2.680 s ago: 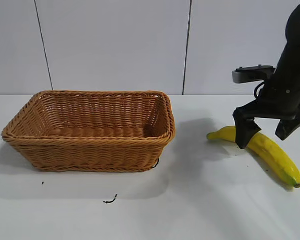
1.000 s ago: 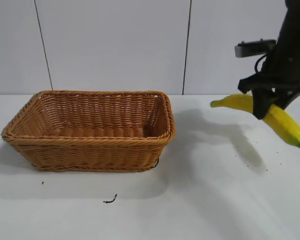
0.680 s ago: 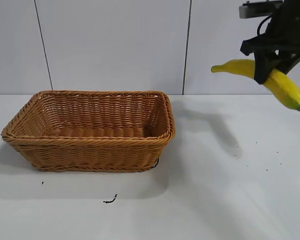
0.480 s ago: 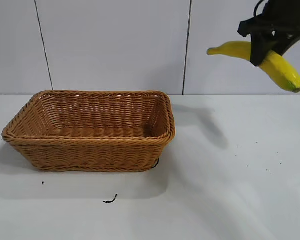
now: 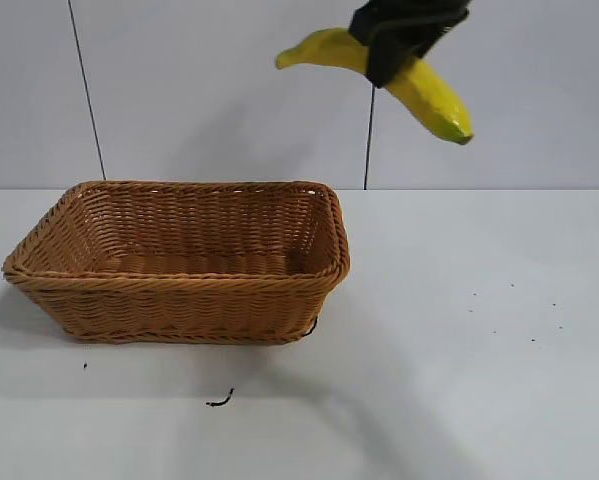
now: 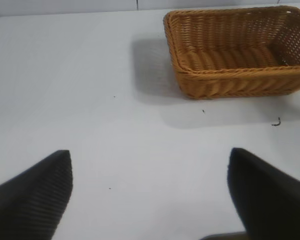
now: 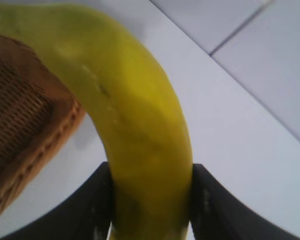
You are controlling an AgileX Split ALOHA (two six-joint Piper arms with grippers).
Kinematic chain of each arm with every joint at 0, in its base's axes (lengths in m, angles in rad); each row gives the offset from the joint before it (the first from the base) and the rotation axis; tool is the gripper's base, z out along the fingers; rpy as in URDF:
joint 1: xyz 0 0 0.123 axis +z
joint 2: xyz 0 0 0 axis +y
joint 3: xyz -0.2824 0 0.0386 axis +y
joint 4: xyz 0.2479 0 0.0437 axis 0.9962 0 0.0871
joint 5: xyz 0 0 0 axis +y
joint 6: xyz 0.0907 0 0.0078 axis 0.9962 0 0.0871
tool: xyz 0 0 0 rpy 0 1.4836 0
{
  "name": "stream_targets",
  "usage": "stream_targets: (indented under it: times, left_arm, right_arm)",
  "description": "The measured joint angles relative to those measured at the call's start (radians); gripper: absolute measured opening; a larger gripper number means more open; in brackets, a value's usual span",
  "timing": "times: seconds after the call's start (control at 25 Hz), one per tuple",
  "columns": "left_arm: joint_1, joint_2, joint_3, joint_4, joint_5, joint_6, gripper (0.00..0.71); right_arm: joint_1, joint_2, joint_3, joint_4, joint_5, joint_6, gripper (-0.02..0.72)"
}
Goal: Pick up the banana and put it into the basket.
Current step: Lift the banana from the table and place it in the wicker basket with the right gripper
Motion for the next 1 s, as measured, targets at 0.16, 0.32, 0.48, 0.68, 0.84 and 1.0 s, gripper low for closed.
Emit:
stream_targets:
  times: [0.16,0.32,0.48,0.68,0.84,1.0]
  left_arm:
    - [0.000,0.000,0.000,0.000,0.000,0.000,0.635]
    - [0.000,0.000,0.000,0.000,0.000,0.000,0.635]
    - [0.000,0.000,0.000,0.000,0.000,0.000,0.635]
    - [0.000,0.000,0.000,0.000,0.000,0.000,0.635]
    - [0.000,0.000,0.000,0.000,0.000,0.000,0.635]
    - [0.000,0.000,0.000,0.000,0.000,0.000,0.635]
  right_arm:
    - [0.057,0.075,-0.001,-0.007,-0.033,-0.032,0.291]
    - [0.062,0.156,-0.001,-0.032,-0.034,-0.035,0.291]
    - [0.059,0.214,-0.001,-0.013,-0.074,-0.023,0.291]
    - [0.058,0.240,-0.001,0.053,-0.090,-0.016,0.291]
    - [0.058,0.259,-0.001,0.082,-0.091,-0.016,0.291]
    - [0.059,0.274,-0.001,0.085,-0.091,-0.016,0.291]
